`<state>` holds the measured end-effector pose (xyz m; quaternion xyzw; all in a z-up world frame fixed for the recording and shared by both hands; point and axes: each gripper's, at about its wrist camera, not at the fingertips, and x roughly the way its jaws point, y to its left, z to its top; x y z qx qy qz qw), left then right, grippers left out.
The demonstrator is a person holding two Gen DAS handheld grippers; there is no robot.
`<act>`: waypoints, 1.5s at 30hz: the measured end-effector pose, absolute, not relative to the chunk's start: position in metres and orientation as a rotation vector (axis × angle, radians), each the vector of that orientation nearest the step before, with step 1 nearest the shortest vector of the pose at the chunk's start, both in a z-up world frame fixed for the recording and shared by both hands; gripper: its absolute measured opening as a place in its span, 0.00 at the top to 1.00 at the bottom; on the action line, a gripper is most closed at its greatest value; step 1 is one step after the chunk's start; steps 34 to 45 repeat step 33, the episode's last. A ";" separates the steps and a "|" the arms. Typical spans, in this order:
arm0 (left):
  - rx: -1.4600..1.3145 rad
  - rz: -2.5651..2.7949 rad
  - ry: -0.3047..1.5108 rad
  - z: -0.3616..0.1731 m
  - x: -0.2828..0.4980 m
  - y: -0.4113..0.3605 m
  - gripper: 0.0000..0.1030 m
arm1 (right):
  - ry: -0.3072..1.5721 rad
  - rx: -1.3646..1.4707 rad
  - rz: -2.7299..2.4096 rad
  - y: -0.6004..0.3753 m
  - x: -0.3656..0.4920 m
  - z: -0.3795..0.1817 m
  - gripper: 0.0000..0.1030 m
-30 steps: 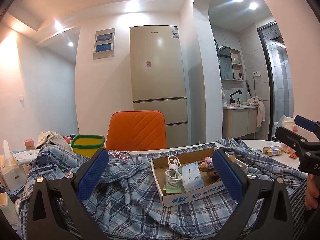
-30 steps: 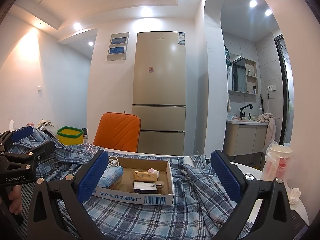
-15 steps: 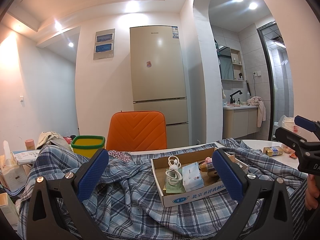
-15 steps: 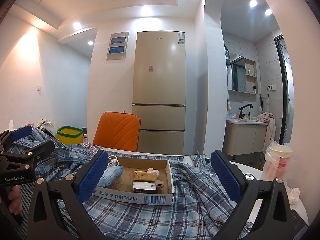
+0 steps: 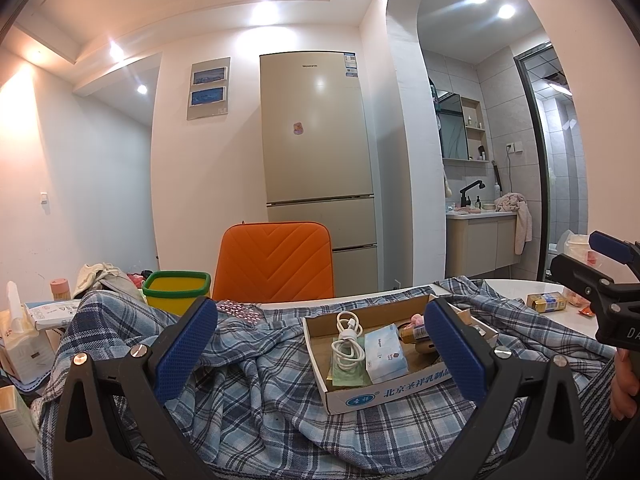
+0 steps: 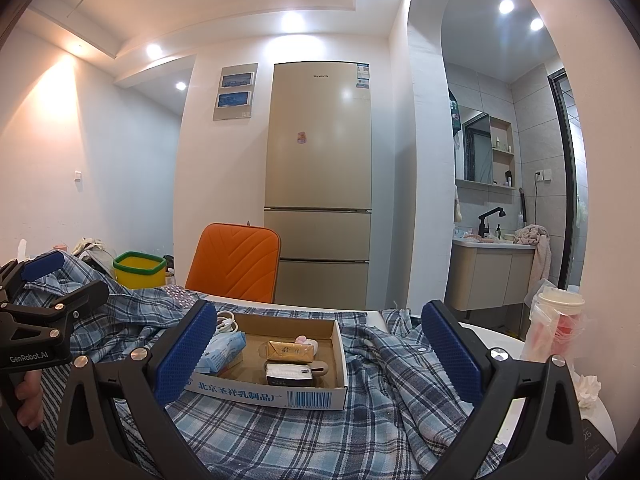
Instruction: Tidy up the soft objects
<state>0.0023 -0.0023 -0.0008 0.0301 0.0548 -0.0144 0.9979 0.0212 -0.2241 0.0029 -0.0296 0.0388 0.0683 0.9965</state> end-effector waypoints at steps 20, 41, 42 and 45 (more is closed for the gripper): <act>0.061 -0.029 0.109 0.000 0.002 -0.002 0.00 | 0.079 -0.060 0.137 -0.224 0.021 0.004 0.00; 0.060 -0.027 0.101 0.000 0.001 -0.002 0.00 | 0.149 -0.055 0.114 -0.228 0.032 -0.003 0.00; 0.060 -0.027 0.101 0.000 0.001 -0.002 0.00 | 0.149 -0.055 0.114 -0.228 0.032 -0.003 0.00; 0.060 -0.027 0.101 0.000 0.001 -0.002 0.00 | 0.149 -0.055 0.114 -0.228 0.032 -0.003 0.00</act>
